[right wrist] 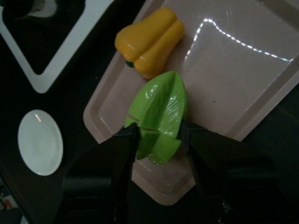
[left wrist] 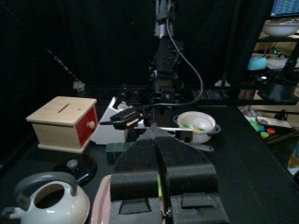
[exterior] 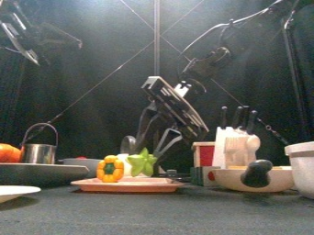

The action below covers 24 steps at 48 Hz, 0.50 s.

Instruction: Grab starfruit

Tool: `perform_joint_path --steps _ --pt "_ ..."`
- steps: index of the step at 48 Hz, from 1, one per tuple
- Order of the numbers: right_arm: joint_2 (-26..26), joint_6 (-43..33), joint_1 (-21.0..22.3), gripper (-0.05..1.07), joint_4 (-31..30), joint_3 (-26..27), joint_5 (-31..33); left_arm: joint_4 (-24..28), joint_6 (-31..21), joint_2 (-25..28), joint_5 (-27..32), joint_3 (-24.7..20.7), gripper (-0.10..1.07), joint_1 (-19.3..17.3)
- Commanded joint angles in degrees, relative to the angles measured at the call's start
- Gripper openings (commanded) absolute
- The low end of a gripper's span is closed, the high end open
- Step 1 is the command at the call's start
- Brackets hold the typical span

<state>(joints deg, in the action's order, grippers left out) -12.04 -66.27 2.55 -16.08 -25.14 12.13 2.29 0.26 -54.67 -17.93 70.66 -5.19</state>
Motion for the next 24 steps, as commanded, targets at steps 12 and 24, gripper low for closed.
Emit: perform_joint_path --steps 12,24 --pt "3.25 0.0 0.0 0.74 -0.79 0.09 -0.18 0.0 0.09 0.09 -0.53 -0.79 0.01 -0.09" --pt "3.25 -0.09 0.0 0.74 -0.44 0.0 -0.09 0.09 0.09 0.09 -0.53 -0.79 0.01 -0.09"
